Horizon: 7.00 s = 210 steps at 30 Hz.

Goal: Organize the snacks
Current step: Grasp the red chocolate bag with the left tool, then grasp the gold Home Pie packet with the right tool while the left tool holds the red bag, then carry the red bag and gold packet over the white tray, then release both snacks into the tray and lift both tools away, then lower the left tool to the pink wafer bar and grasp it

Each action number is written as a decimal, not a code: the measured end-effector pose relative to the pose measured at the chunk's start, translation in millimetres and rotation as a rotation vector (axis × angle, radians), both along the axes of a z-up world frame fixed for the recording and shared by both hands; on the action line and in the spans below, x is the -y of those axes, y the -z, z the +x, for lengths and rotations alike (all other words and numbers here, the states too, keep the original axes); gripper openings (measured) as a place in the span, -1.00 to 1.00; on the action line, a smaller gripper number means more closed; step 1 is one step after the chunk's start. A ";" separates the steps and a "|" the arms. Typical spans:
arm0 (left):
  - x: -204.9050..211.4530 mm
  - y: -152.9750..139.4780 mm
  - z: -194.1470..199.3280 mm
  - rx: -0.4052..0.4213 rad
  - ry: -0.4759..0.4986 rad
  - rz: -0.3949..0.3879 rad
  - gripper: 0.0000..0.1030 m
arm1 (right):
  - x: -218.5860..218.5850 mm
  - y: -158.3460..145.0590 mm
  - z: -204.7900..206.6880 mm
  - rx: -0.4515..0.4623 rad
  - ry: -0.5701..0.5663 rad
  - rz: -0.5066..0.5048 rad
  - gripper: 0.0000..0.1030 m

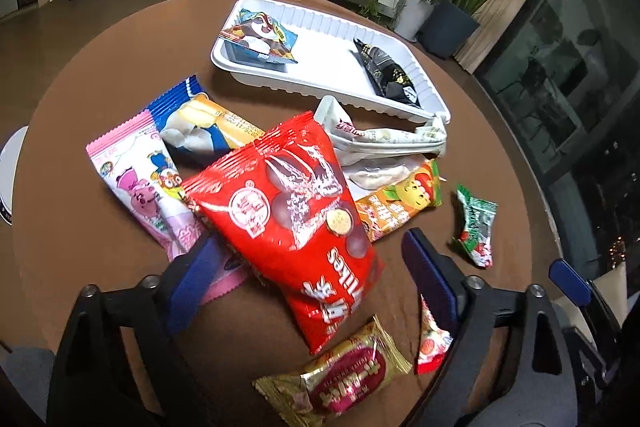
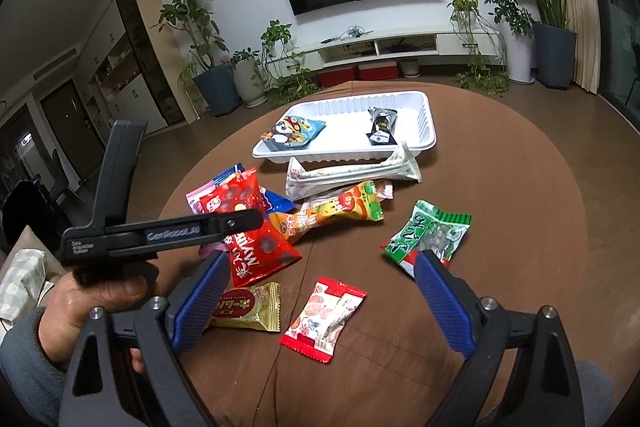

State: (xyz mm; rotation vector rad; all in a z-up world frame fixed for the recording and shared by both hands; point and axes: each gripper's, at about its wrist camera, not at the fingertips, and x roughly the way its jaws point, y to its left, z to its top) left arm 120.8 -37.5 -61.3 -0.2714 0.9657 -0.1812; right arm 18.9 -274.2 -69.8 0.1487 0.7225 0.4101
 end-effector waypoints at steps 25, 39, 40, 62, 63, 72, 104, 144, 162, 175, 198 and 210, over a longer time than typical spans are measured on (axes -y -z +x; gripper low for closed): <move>-3.0 5.0 6.6 0.032 0.065 -0.032 -0.40 | -1.0 15.0 -0.8 -0.065 0.010 -0.003 0.75; -38.3 -18.9 -16.1 0.051 0.106 -0.161 -0.42 | -52.0 8.5 -7.6 -0.007 -0.373 -0.145 0.66; -43.3 -20.0 -19.3 0.048 0.102 -0.172 -0.42 | -59.7 7.0 -9.0 0.013 -0.434 -0.181 0.66; -98.6 -14.3 -80.3 -0.023 0.094 -0.195 -0.42 | -172.7 63.5 31.1 -0.174 -1.171 -0.641 0.31; -98.4 -13.6 -80.3 -0.026 0.094 -0.195 -0.42 | -174.6 63.8 33.0 -0.186 -1.176 -0.630 0.31; -99.8 -5.6 -81.3 -0.051 0.101 -0.206 -0.42 | -173.5 59.4 50.2 -0.228 -1.152 -0.592 -0.18; -70.5 -38.5 -36.6 0.008 0.191 -0.225 -0.44 | -15.1 14.4 46.2 -0.180 -0.579 -0.027 -0.36; 13.7 -57.4 224.0 -0.102 0.246 0.050 -0.44 | -2.3 -29.1 255.5 -0.161 0.009 0.067 -0.36; 22.4 -7.7 237.5 -0.186 0.245 0.096 -0.34 | -43.1 31.4 292.3 -0.250 -0.025 -0.149 -0.35; 18.4 -28.5 232.2 -0.131 0.191 0.072 0.12 | -39.8 19.2 280.0 -0.216 -0.019 -0.161 -0.33; -64.8 -161.3 38.0 0.308 0.073 0.158 0.99 | 48.7 -68.2 90.8 0.077 0.120 0.037 0.90; -103.9 -55.8 -62.9 0.027 -0.179 0.055 0.99 | 17.0 17.2 1.2 -0.151 0.114 -0.021 0.84</move>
